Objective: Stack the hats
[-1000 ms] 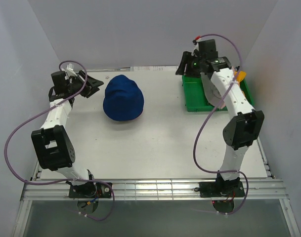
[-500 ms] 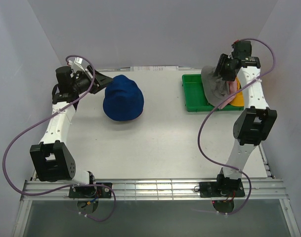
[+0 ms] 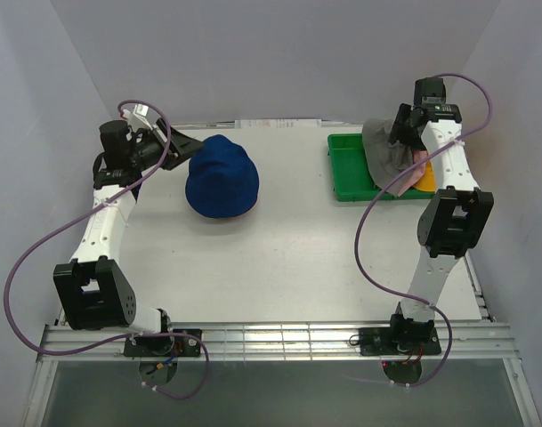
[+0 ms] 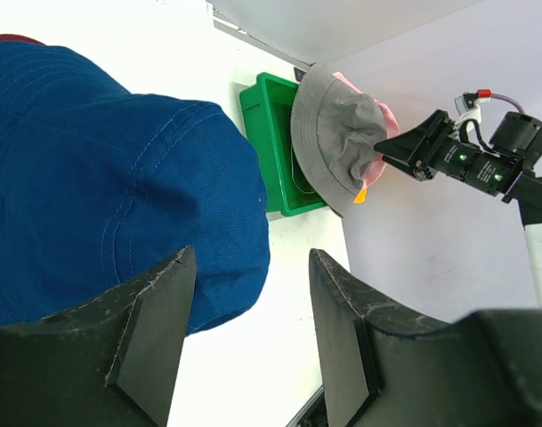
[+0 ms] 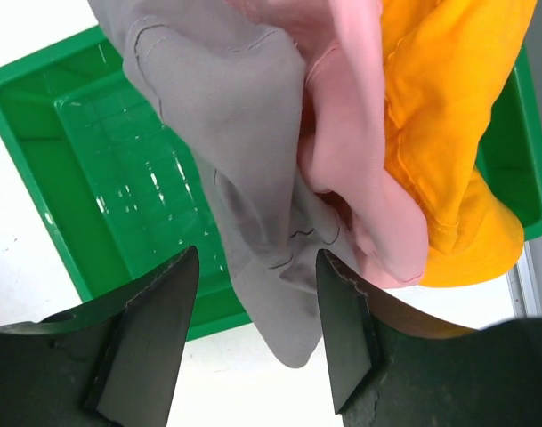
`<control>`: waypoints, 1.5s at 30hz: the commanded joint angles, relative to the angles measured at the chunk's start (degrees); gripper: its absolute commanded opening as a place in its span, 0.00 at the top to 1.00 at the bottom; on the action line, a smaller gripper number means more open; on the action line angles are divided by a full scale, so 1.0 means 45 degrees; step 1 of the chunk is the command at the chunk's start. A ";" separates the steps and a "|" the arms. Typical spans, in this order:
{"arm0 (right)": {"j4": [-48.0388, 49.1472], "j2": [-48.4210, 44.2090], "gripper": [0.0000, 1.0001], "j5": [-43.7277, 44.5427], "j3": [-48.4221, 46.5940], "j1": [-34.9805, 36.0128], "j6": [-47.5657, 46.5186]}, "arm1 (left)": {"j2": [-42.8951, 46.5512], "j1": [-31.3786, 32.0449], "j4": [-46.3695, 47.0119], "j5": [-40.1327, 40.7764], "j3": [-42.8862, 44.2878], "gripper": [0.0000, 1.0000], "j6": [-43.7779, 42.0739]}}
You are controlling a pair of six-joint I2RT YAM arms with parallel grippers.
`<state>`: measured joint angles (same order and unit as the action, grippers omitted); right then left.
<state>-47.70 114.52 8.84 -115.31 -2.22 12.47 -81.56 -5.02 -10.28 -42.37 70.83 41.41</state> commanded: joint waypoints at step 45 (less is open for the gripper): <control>0.3938 -0.4470 0.92 -0.6435 -0.0958 0.2816 0.4356 | 0.0254 0.1835 0.4452 -0.0977 0.0179 0.26 0.3940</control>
<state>-36.34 96.73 -14.28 -118.76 10.31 26.94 -81.54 0.03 4.32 -46.74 70.83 54.63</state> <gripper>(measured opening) 0.081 0.735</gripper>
